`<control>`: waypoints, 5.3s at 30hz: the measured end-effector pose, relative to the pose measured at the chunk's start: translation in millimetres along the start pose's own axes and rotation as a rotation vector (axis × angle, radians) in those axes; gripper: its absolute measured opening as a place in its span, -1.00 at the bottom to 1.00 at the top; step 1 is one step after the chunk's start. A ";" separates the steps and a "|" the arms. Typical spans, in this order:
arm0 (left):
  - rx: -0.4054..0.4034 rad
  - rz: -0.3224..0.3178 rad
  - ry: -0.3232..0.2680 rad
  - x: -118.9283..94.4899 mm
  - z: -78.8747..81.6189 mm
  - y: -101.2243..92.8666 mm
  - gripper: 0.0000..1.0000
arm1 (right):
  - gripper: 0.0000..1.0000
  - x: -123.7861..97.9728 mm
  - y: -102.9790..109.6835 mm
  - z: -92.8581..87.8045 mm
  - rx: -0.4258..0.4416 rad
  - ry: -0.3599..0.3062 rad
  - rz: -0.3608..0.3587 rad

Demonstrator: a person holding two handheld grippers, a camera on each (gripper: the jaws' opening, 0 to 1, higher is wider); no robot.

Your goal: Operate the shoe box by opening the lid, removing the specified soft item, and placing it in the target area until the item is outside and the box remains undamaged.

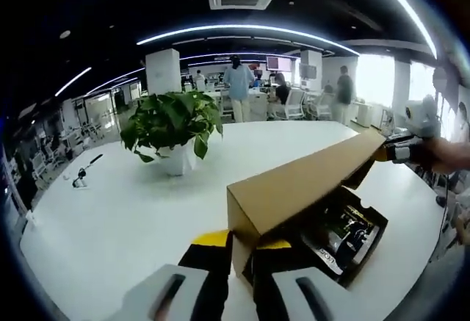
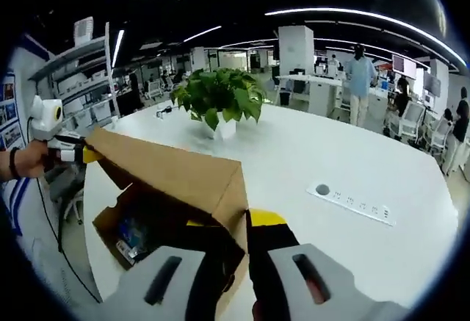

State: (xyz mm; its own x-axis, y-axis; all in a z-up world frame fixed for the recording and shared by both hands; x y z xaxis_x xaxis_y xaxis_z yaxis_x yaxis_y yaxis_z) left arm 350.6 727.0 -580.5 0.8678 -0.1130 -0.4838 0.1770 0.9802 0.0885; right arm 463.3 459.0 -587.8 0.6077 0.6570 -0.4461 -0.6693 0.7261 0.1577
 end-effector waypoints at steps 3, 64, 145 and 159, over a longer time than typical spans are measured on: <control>-0.008 0.011 -0.003 6.6 1.0 3.8 -0.85 | -0.88 4.5 -1.7 1.7 -0.010 -0.003 -0.011; -0.077 -0.006 0.124 89.4 -41.5 33.9 -0.91 | -0.99 73.9 -39.9 -33.5 0.204 0.077 -0.061; -0.128 -0.035 0.103 48.9 -27.0 6.0 -0.33 | -0.31 0.8 -34.7 -48.3 0.298 0.116 -0.037; -0.127 -0.147 0.071 25.2 -31.7 -31.7 -0.18 | -0.23 -33.0 -20.9 -60.3 0.291 0.067 -0.024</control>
State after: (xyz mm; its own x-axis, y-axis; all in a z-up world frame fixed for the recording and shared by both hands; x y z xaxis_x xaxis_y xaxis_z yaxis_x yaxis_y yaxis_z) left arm 352.2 698.2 -623.2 0.8016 -0.2486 -0.5438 0.2352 0.9672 -0.0956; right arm 431.5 409.9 -629.5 0.5857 0.6311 -0.5085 -0.4983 0.7752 0.3882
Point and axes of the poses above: the point that each gripper's makers call its tool centre point, and the gripper's own axes: x roughly forward along the fingers, y roughly to its left, z roughly out of its top, the point moved 1 cm from there along -x, roughly backward along the fingers, and after that the axes turned 5 degrees about x, right-handed, at the moved point
